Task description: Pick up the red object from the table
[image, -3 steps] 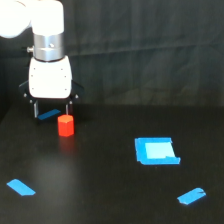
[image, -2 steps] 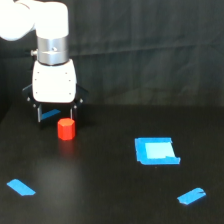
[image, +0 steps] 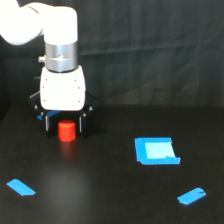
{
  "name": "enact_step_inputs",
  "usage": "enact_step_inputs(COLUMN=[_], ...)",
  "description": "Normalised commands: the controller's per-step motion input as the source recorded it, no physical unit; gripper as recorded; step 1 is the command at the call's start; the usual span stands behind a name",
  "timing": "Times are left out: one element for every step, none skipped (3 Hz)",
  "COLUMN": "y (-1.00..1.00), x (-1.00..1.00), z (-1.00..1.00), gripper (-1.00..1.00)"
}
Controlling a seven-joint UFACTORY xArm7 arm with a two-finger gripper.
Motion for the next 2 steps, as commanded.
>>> enact_step_inputs(y=[0.06, 0.0], x=[0.0, -0.04], z=[-0.28, -0.22], gripper=[-0.99, -1.0])
